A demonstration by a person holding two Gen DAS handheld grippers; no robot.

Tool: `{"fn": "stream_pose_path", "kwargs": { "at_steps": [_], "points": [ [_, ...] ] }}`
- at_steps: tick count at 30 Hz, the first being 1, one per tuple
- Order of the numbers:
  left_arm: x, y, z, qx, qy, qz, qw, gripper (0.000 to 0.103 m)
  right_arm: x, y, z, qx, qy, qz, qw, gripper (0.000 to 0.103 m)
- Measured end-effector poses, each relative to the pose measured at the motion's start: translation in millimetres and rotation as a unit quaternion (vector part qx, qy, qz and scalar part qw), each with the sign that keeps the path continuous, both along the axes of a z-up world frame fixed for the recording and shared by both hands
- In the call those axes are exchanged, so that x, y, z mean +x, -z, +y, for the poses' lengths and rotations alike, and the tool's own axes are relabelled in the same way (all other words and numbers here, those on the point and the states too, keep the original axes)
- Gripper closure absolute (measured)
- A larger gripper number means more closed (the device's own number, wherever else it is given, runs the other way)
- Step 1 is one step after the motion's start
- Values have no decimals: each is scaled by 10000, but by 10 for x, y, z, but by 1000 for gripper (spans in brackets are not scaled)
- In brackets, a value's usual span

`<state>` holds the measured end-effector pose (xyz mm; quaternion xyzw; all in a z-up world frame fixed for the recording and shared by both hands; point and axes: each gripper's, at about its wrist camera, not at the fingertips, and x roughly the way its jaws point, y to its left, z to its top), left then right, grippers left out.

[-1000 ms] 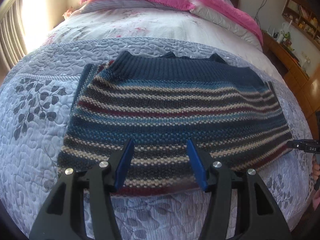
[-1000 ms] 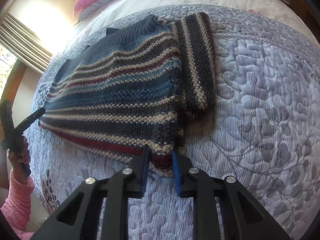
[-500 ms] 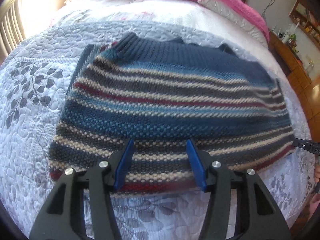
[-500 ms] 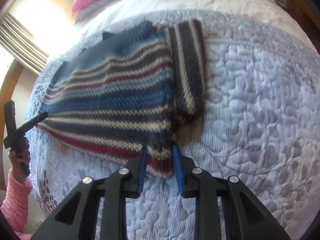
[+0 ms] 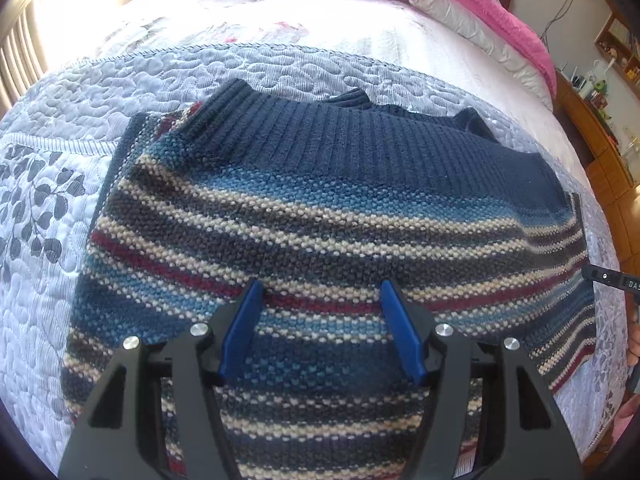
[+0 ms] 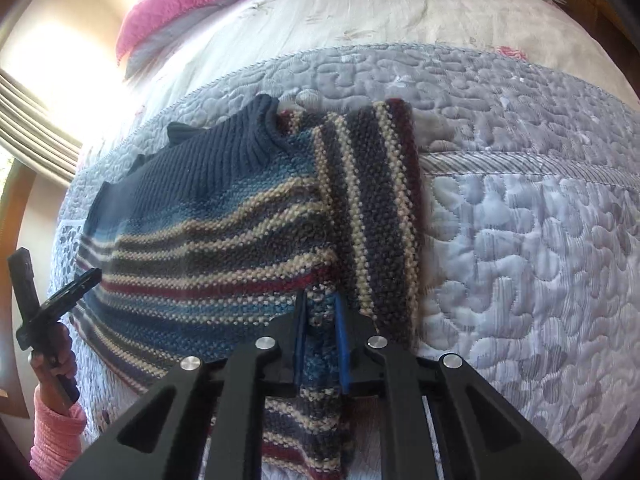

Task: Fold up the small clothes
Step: 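Fold the held side over the body with the right tool, release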

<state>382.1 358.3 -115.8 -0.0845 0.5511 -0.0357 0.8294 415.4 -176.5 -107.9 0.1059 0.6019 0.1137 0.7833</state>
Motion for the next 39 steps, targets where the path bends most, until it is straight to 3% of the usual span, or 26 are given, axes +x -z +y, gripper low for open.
{"fn": "stream_pose_path", "kwargs": {
  "at_steps": [7, 9, 11, 13, 14, 19, 23, 24, 26, 27, 29, 32, 39],
  "points": [
    [-7, 79, 38, -36, 135, 13, 9999, 39, -46, 152, -4, -170, 31, 97, 9998, 91],
    [-6, 77, 29, -36, 133, -19, 9999, 39, -69, 71, 71, -243, -53, 11, 9997, 83],
    [-49, 31, 49, -77, 77, -11, 9999, 41, -151, -63, 37, -98, 51, -67, 9999, 48],
    [-120, -56, 71, -89, 43, -56, 9999, 40, -260, -215, -36, -293, 184, -252, 9991, 20],
    [-159, -98, 87, -102, 61, -104, 9999, 39, -300, -254, -63, -413, 169, -284, 9986, 18],
    [-236, -125, 205, -143, -6, -90, 9999, 39, -341, -102, -237, -158, 227, 117, 9996, 18],
    [-197, -59, 297, -213, -105, -12, 9997, 38, -290, 79, -285, 376, 353, 334, 9981, 19],
    [-182, -36, 313, -244, -101, 9, 9997, 38, -274, 134, -274, 390, 357, 398, 9978, 22],
    [-183, -3, 339, -197, -98, 28, 9998, 38, -237, 257, -260, 552, 399, 576, 9960, 40],
    [-174, 16, 342, -198, -63, 32, 9998, 37, -227, 301, -246, 669, 461, 622, 9948, 43],
    [-163, 38, 358, -221, -46, 11, 9997, 36, -229, 295, -232, 773, 427, 538, 9946, 61],
    [-152, 68, 375, -278, -43, 14, 9996, 36, -251, 280, -235, 792, 438, 493, 9947, 66],
    [-158, 76, 351, -171, 13, -23, 9999, 35, -296, 320, -259, 693, 484, 509, 9951, 67]
  ]
}}
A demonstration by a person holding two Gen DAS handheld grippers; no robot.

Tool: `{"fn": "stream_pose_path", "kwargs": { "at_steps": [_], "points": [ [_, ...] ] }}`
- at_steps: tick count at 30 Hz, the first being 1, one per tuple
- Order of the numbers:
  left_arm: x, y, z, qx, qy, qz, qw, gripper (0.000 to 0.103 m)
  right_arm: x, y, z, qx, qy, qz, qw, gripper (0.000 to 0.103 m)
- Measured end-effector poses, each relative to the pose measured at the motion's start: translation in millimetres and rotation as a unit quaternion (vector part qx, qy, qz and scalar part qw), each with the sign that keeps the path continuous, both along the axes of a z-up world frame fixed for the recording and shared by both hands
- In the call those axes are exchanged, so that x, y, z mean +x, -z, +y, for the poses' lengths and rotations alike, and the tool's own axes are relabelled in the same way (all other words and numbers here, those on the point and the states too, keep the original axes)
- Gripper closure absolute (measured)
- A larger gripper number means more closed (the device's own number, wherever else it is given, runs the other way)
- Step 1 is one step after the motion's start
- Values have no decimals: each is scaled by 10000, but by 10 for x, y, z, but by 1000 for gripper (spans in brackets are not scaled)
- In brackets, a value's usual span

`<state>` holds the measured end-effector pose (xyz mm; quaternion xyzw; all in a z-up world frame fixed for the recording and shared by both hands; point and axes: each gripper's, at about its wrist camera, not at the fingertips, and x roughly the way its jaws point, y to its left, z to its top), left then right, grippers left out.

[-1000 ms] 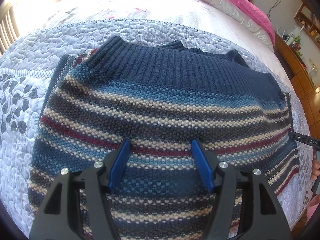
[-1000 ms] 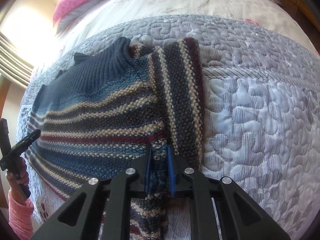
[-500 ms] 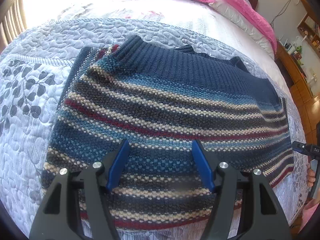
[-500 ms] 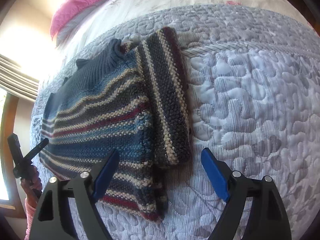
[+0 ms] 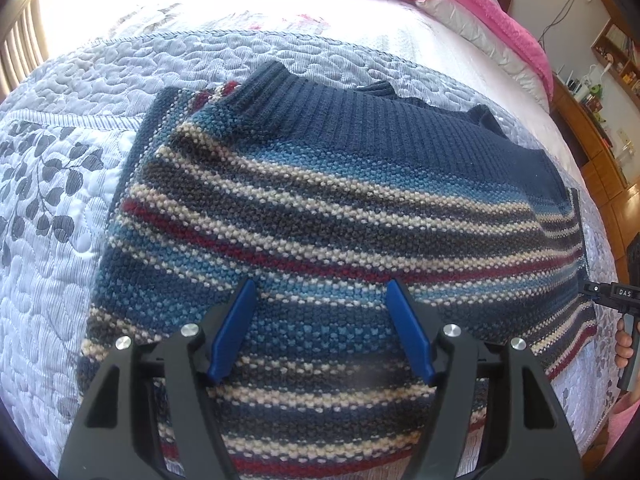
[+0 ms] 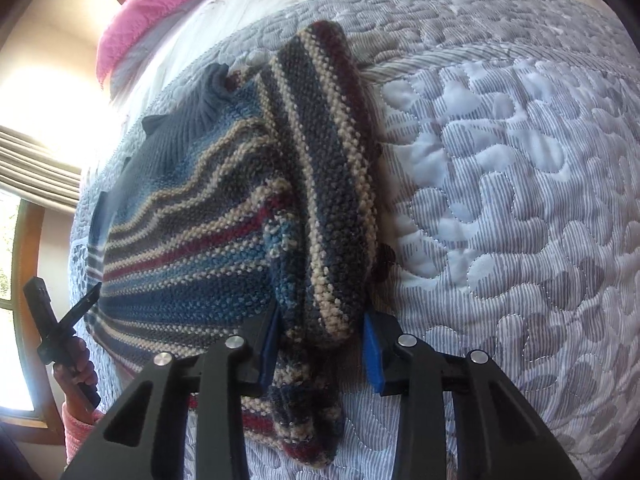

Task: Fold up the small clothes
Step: 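Fold the held side over the body with the right tool, release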

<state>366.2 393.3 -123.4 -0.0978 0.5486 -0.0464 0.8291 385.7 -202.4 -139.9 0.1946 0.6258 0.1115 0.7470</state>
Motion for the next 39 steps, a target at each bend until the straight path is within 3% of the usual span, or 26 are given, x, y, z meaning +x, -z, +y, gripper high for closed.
{"fn": "stream_pose_path", "kwargs": {
  "at_steps": [10, 15, 18, 22, 27, 31, 36, 39],
  "points": [
    [8, -4, 8, -44, 19, 3, 10000, 34, 34, -9, 70, -82, 146, 49, 9998, 69],
    [-132, -274, 189, -428, -114, -97, 9990, 35, 48, -640, 347, 614, -133, -397, 9972, 73],
    [-218, -439, 277, -338, -97, -289, 9990, 35, 136, -1086, 800, 705, -549, -674, 9937, 73],
    [-311, -541, 377, -435, -74, -355, 9984, 35, 269, -1327, 1540, 464, -1171, -726, 9894, 73],
    [-388, -563, 520, -577, -172, -379, 9975, 35, 370, -1274, 2203, 285, -1604, -640, 9846, 73],
    [-430, -540, 601, -606, -211, -353, 9973, 35, 408, -1054, 2550, -7, -1795, -458, 9827, 73],
    [-458, -536, 606, -675, -205, -353, 9969, 35, 397, -680, 2752, -311, -1930, -230, 9804, 72],
    [-460, -555, 561, -659, -142, -360, 9971, 35, 349, -574, 2813, -342, -1993, -220, 9791, 63]
  ]
}}
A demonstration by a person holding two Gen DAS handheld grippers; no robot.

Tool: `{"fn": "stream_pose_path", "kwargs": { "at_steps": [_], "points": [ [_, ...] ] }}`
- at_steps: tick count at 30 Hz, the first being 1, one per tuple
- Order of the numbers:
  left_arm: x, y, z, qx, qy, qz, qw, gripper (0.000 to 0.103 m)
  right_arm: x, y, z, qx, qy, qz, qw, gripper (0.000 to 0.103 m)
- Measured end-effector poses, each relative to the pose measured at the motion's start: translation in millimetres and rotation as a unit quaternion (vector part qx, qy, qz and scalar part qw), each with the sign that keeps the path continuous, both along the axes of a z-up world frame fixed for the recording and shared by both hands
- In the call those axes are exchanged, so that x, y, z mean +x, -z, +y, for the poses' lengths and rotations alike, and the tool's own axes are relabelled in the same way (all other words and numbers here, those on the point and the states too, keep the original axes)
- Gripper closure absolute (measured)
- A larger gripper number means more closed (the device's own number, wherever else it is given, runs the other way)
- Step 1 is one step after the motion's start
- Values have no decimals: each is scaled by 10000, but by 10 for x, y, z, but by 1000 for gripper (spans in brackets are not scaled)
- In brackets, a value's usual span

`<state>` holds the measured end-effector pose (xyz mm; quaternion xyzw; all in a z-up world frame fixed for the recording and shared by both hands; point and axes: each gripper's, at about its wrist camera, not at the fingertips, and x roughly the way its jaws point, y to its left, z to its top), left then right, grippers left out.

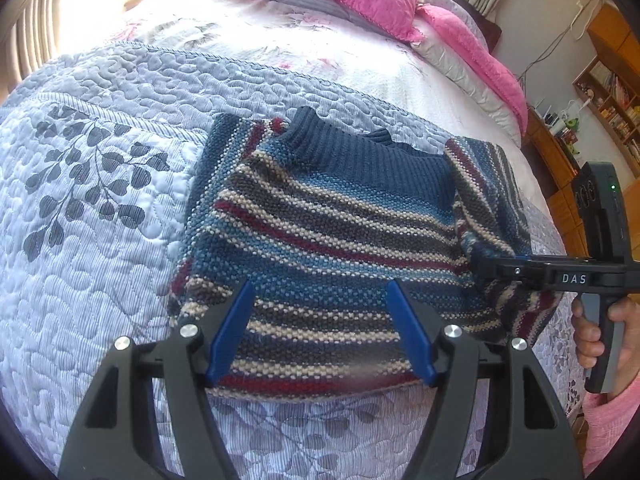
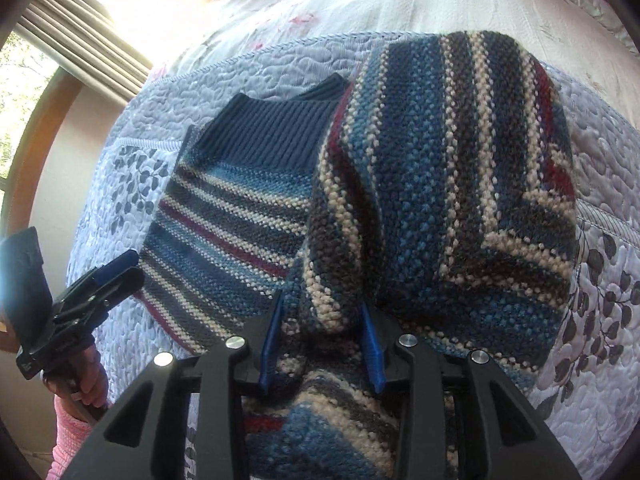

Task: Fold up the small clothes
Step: 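Fold the held side over the body with the right tool, release, then grasp the opposite striped side with the left tool and lift it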

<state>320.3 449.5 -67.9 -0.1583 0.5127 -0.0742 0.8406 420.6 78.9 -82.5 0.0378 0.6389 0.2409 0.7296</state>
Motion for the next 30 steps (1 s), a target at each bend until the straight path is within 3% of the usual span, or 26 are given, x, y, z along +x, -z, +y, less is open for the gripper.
{"fn": "stream_pose_path", "kwargs": {
  "at_steps": [1, 2, 3, 10, 12, 15, 18, 21, 24, 30],
  "points": [
    [12, -5, -13, -10, 10, -1, 10000, 35, -12, 9, 10, 61, -12, 20, 10000, 56],
    [19, -13, -26, -40, 19, 4, 10000, 35, -29, 2, 31, 172, -64, 43, 9998, 43],
    [32, -18, -35, -92, 29, 18, 10000, 35, -38, -23, 38, 291, -93, 54, 9995, 39],
    [141, -103, -204, -538, 100, 86, 9985, 35, -83, -505, -414, 1256, 239, 112, 9917, 37],
    [200, -125, -313, -727, 173, 126, 9971, 35, -122, -669, -612, 1065, 328, -135, 9937, 38],
    [342, -101, -559, -1078, 422, 301, 9928, 34, -171, -757, -968, 366, 563, -480, 9966, 38],
    [510, 38, -815, -1413, 577, 613, 9864, 34, -219, -608, -1340, -1, 791, -416, 9960, 38],
    [652, 238, -1007, -1812, 581, 972, 9769, 35, -293, -349, -1677, -29, 1022, -208, 9945, 38],
    [730, 342, -1114, -2159, 504, 1064, 9693, 36, -378, -112, -1916, 85, 1183, -19, 9929, 38],
    [886, 539, -1310, -2381, 380, 1319, 9615, 36, -460, 184, -2128, 262, 1373, 133, 9901, 38]
  ]
}}
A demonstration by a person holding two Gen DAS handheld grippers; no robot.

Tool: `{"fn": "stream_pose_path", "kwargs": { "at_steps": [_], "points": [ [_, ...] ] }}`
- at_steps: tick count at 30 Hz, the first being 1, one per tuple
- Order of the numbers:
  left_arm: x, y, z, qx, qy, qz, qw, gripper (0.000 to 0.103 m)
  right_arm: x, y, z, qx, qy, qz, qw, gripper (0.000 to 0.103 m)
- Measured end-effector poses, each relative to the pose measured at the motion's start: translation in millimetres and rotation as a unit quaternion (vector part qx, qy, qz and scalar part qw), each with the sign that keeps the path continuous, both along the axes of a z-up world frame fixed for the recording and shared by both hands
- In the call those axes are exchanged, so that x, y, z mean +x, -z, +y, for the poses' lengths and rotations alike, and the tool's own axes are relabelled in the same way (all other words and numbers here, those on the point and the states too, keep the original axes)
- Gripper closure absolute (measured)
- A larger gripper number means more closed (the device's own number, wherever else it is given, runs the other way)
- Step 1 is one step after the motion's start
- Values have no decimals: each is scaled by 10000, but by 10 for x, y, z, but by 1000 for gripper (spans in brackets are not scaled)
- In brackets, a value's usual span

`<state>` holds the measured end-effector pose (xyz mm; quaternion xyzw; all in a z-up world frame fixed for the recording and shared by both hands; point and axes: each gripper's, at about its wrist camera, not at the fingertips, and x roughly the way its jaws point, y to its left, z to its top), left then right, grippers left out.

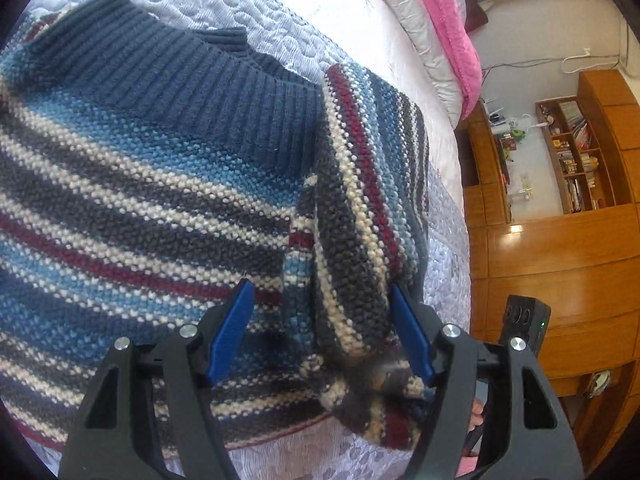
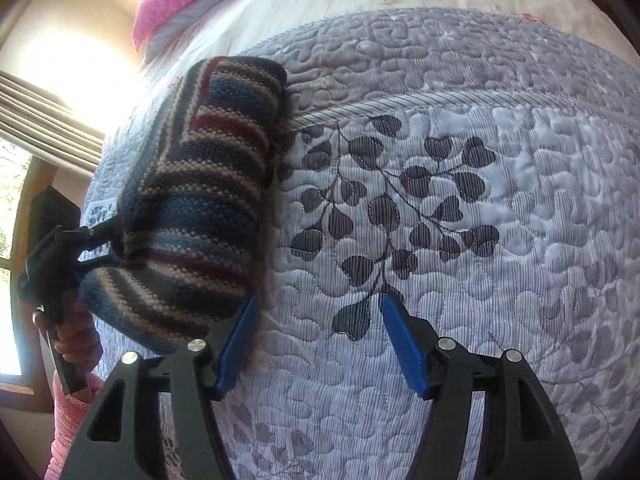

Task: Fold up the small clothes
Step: 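Grasp the opposite striped side with the left tool and lift it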

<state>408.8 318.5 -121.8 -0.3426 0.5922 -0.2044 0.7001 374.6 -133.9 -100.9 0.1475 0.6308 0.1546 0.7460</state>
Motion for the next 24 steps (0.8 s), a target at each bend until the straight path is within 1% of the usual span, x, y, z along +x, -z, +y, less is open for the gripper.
{"fn": "stream_pose_path", "kwargs": {
  "at_steps": [3, 5, 6, 7, 8, 9, 10, 12, 14, 16, 18, 21, 24],
  "points": [
    [64, 33, -72, -179, -42, 7, 9998, 37, -28, 69, -1, -68, -31, -2, 10000, 38],
    [88, 24, -105, -204, -41, -22, 9998, 41, -41, 110, -1, -67, -40, 16, 10000, 38],
    [95, 13, -125, -195, -50, -37, 9998, 47, -50, 131, 4, -51, -40, 30, 10000, 38],
    [108, -6, -142, -184, -52, -65, 9998, 56, -60, 150, 9, -45, -39, 44, 10000, 38],
    [119, -27, -160, -134, -44, -111, 9998, 60, -77, 167, 2, -53, -36, 53, 10000, 38],
    [130, -56, -176, -47, -38, -178, 9998, 68, -82, 181, 2, -60, -27, 68, 10000, 38],
    [131, -83, -189, 17, -13, -245, 9997, 71, -87, 199, 2, -56, -12, 92, 9999, 38],
    [125, -125, -192, 88, -27, -345, 9994, 74, -88, 242, 48, -36, 7, 146, 9999, 38],
    [80, -182, -159, 36, -101, -476, 9988, 76, -94, 275, 88, -44, 15, 193, 9998, 38],
    [18, -291, -100, -64, -146, -699, 9974, 77, -127, 293, 109, -39, 12, 212, 9998, 38],
    [-36, -435, -22, -38, -164, -936, 9955, 77, -149, 294, 141, -33, -1, 209, 9998, 38],
    [-128, -645, 173, 39, -247, -1190, 9926, 77, -180, 273, 215, -28, -26, 177, 9998, 38],
    [-218, -800, 459, 50, -359, -1317, 9906, 77, -178, 244, 297, 8, -66, 145, 9999, 38]
  ]
}}
